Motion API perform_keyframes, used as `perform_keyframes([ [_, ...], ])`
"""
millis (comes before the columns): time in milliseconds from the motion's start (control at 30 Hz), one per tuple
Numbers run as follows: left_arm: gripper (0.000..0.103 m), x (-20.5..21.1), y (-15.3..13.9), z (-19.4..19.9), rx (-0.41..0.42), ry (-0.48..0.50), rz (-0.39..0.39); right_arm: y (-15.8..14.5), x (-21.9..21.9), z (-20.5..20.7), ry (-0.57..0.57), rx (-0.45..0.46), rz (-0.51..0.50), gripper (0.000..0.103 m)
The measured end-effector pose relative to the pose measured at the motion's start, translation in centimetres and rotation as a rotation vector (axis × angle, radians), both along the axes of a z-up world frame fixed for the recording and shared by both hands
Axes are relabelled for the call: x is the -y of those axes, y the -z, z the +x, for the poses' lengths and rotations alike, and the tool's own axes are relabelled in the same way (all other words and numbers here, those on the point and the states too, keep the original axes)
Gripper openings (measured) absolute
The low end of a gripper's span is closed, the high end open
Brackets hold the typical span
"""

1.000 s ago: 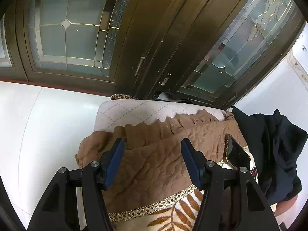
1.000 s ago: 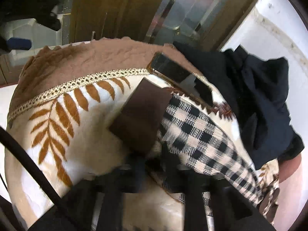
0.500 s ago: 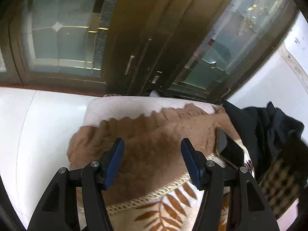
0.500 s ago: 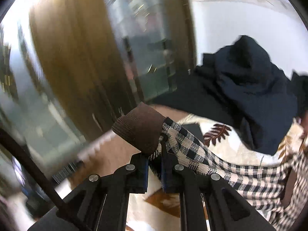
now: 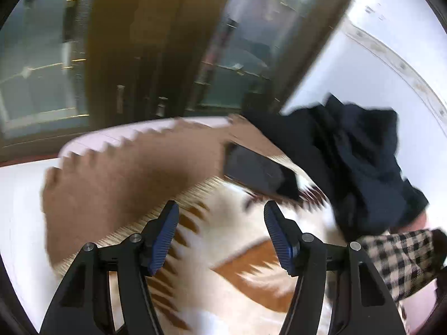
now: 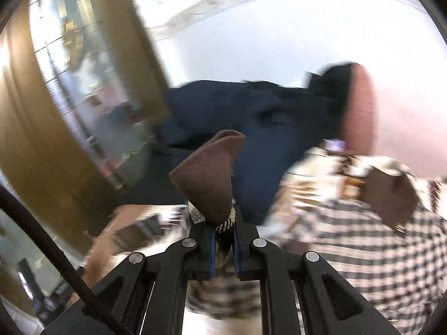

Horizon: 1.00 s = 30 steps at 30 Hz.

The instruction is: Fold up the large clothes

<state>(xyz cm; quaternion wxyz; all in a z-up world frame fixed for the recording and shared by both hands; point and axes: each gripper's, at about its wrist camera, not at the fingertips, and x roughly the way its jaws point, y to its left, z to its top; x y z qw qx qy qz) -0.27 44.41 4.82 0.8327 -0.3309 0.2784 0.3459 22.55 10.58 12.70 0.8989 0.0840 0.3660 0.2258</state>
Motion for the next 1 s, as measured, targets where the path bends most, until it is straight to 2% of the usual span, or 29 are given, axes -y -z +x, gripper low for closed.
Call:
perform_keyframes([
  [133,0.063,3.7,-0.4,2.7,-0.001,0.1,0.027,3.0,7.2,1.2,0.115,-0.068,-0.003,0.011],
  [267,0.064,8.1,-0.4,5.5,0.008,0.252,0.025,6.1,13.6,1.5,0.21,-0.124,-0.028,0.011],
  [433,0.064,13.5,0.0,8.4,-0.002,0.43,0.035,9.5,20.2,1.9,0.314,-0.177,-0.054,0.011],
  [633,0.064,19.4,1.0,11.2,-0.028,0.595,0.047,12.6,27.2,1.3,0.418,-0.236,-0.054,0.011],
  [833,0.064,24.3,2.1,12.6,-0.055,0.751,0.111,14.8,31.3,0.6,0.463,-0.267,-0.023,0.011],
  [1000,0.064,27.8,2.3,13.3,-0.021,0.902,0.143,16.0,32.5,0.2,0.467,-0.279,-0.002,0.011],
])
